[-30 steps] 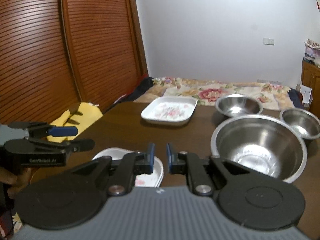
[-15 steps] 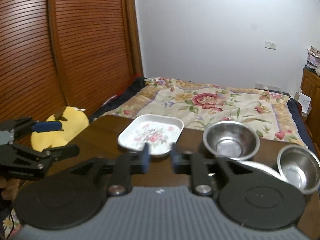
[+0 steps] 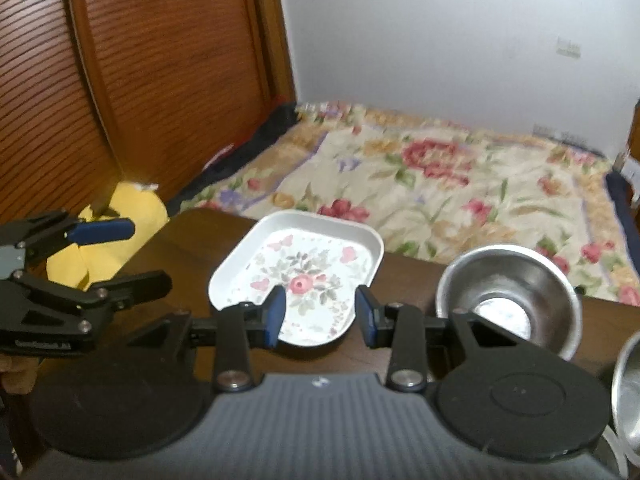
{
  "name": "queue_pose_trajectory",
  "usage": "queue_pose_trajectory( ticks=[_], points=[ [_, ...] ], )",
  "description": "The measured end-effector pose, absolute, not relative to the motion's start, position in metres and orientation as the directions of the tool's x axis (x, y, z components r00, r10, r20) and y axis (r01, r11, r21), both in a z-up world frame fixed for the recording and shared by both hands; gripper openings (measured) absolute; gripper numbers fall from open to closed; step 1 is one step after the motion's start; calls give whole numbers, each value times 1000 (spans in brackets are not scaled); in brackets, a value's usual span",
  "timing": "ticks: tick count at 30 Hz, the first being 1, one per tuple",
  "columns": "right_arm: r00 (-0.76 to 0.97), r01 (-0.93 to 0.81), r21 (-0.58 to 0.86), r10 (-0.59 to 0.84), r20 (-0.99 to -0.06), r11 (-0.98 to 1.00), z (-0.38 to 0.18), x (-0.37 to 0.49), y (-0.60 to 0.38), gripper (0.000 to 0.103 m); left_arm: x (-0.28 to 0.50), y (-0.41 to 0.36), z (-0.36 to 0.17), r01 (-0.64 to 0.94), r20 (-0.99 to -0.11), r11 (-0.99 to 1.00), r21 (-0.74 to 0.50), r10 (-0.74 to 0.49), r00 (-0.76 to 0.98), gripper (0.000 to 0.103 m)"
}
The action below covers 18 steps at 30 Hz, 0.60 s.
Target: Organize plates and bowls
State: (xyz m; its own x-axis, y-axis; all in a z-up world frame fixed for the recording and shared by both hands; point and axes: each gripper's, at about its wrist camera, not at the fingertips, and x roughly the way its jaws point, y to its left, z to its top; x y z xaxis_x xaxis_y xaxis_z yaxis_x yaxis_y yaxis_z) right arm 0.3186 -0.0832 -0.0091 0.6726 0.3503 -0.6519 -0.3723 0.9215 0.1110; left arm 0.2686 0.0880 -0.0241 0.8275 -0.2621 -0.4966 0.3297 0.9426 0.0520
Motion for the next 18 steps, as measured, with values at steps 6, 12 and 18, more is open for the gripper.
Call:
queue_pose_trajectory(
  ticks=[6,12,18],
  points=[
    [622,-352,127,333,-709,927,-25,344,-84,38,294,91,-34,320,-528,946,51,-246,813,68],
    [582,-341,141,326,-744,930,-36,357,-81,32,317,97,-52,299,-573,954,20,-234,785,52],
    [550,-328,139,309,-776,934,-43,372,-80,26,327,97,-64,299,-609,954,-2,-238,756,51]
  ],
)
